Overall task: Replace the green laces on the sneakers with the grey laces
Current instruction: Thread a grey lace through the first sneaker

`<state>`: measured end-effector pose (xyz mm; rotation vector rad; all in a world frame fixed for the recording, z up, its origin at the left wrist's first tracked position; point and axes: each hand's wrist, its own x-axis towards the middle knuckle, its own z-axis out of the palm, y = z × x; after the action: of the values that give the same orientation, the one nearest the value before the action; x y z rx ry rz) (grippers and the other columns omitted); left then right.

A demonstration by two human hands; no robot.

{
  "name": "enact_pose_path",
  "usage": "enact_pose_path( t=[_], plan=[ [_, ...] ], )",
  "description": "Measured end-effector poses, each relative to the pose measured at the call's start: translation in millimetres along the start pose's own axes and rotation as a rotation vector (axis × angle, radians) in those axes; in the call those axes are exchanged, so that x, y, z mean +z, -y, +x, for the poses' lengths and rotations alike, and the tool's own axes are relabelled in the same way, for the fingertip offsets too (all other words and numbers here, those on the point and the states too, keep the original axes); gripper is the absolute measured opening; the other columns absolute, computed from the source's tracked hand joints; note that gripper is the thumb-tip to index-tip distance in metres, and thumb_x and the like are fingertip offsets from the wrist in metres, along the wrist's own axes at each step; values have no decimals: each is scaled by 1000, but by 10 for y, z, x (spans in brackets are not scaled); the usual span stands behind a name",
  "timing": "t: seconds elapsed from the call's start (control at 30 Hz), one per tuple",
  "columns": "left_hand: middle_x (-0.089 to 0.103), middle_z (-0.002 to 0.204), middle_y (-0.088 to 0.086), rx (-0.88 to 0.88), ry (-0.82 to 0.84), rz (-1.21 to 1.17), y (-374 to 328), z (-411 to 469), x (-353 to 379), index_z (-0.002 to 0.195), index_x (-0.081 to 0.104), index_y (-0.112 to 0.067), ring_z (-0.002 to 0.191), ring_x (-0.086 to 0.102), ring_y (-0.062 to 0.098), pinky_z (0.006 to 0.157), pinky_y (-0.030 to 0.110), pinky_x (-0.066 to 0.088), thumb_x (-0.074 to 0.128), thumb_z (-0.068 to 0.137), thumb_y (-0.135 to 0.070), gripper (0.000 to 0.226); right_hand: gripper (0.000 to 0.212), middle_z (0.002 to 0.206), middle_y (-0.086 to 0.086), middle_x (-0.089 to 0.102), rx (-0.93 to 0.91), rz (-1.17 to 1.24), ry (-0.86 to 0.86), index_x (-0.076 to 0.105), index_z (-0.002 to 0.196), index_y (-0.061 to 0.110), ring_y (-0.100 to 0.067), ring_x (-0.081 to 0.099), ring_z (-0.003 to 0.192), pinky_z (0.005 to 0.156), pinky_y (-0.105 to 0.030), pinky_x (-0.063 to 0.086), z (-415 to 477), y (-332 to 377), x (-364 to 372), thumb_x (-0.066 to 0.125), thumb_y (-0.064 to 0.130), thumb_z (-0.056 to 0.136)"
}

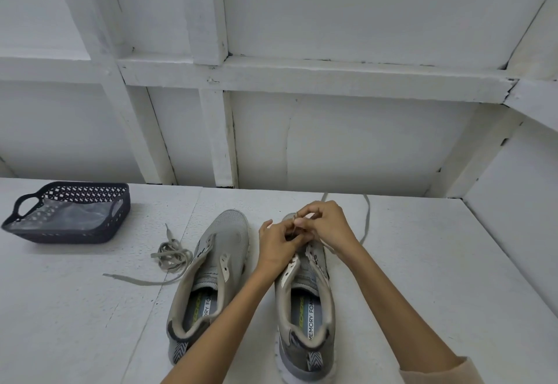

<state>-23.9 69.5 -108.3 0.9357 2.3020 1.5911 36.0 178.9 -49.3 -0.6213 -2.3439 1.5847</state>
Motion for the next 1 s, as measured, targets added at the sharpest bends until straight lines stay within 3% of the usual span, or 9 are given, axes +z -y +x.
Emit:
enact_pose_path(
  t=[0.13, 0.23, 0.4, 0.6, 0.77, 1.0],
  plan=[
    [62, 58, -27, 34, -7, 34, -25, 17, 5, 66, 56, -44, 72, 63, -3, 108, 41, 22, 60, 68, -59, 16, 5, 62, -7, 66, 5, 59, 43, 69, 79, -1, -21, 59, 54, 46, -23, 45, 43, 181, -60, 69, -4, 82],
    [61, 62, -36, 20, 3, 36, 17, 15, -9, 67, 58, -48, 76, 64, -6, 112, 42, 16, 65, 72, -50, 9, 11, 69, -7, 68, -28, 85, 66, 65, 77, 1, -18, 61, 52, 37, -20, 38, 55, 273, -72, 65, -6, 84],
    [68, 68, -29, 6, 31, -10, 57, 20, -2, 70, 60, -45, 77, 66, -6, 115, 44, 6, 67, 76, -45, 9, 7, 75, -13, 68, -66, 186, 47, 63, 82, -5, -12, 61, 50, 41, -19, 41, 104, 478, -148, 60, -9, 87],
    [68, 68, -26, 7, 21, -29, 73, 21, 7, 71, 62, -43, 76, 66, -4, 115, 45, 9, 68, 75, -45, 8, 19, 74, -14, 67, -146, 252, 28, 62, 74, 2, -13, 60, 50, 46, -18, 45, 173, 735, -205, 58, -12, 87],
    [68, 69, -27, 8, 11, -44, 82, 20, 5, 71, 63, -42, 76, 66, -3, 115, 43, 10, 70, 74, -45, 8, 12, 78, -16, 67, -192, 279, 43, 63, 82, -3, -11, 59, 51, 50, -19, 48, 191, 864, -238, 57, -10, 89],
    [71, 72, -20, 0, 15, -53, 110, 30, 6, 72, 63, -42, 78, 67, -2, 116, 41, 8, 68, 74, -48, 9, 17, 77, -13, 67, -287, 413, 16, 62, 79, 1, -9, 57, 49, 51, -19, 47, 268, 1113, -318, 56, -10, 89]
  ],
)
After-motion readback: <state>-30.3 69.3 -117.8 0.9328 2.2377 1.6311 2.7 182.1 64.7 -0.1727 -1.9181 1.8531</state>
